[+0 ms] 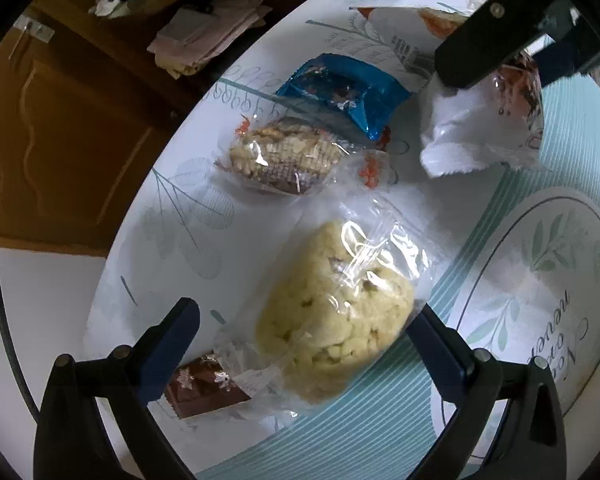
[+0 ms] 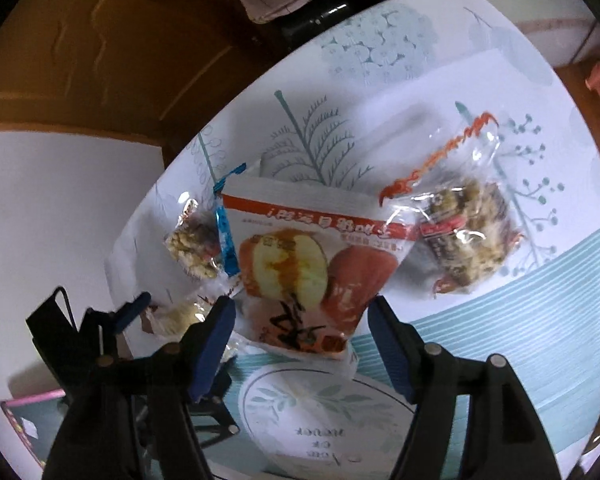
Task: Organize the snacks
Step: 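Grasp the clear bag of puffed snacks with the left tool while the right tool grasps the white apple-print bag, then carry both bags over the white tray and release them inside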
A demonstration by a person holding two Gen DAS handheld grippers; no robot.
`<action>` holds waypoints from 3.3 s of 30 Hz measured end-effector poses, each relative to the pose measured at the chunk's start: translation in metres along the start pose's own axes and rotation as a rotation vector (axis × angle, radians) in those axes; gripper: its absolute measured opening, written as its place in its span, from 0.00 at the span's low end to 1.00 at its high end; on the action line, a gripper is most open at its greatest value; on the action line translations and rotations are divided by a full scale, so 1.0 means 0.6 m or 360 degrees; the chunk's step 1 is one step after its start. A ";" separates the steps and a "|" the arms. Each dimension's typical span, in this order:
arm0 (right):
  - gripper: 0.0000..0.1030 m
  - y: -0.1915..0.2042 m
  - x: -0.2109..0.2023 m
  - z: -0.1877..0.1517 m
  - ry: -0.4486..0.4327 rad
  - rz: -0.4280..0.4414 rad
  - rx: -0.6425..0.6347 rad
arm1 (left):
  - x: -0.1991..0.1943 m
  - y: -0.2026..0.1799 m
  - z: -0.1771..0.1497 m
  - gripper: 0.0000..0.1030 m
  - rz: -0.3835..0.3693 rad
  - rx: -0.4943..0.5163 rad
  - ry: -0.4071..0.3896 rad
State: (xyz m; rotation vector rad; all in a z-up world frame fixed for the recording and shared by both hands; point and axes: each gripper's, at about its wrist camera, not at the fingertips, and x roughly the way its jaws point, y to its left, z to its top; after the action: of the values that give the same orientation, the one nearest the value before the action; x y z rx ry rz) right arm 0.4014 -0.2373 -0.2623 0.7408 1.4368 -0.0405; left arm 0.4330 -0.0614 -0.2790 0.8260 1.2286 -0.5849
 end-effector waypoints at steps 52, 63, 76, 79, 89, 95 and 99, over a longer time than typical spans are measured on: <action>0.45 -0.084 -0.304 -0.442 -0.0331 0.0042 -0.0684 | -0.453 -0.241 -0.353 0.57 -0.0151 -0.1132 -0.0434; 0.45 -0.097 -0.323 -0.526 -0.0330 0.0024 -0.0781 | -0.457 -0.319 -0.374 0.57 -0.0216 -0.1180 -0.0434; 0.45 -0.105 -0.277 -0.587 -0.0218 -0.0051 -0.0873 | -0.412 -0.382 -0.376 0.57 -0.0273 -0.1155 -0.0325; 0.45 -0.106 -0.269 -0.595 -0.0200 -0.0075 -0.0892 | -0.400 -0.391 -0.376 0.57 -0.0292 -0.1158 -0.0296; 0.45 -0.106 -0.260 -0.601 -0.0190 -0.0117 -0.0920 | -0.389 -0.402 -0.374 0.57 -0.0285 -0.1150 -0.0263; 0.45 -0.108 -0.259 -0.601 -0.0204 -0.0143 -0.0920 | -0.390 -0.404 -0.369 0.73 -0.0282 -0.1145 -0.0275; 0.45 -0.114 -0.259 -0.598 -0.0202 -0.0155 -0.0895 | -0.392 -0.402 -0.368 0.89 -0.0284 -0.1161 -0.0287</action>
State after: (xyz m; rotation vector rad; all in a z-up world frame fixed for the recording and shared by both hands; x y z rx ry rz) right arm 0.0291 -0.1805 -0.1358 0.2017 1.2757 0.2300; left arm 0.0587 -0.0342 -0.1329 0.0503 1.2310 -0.3002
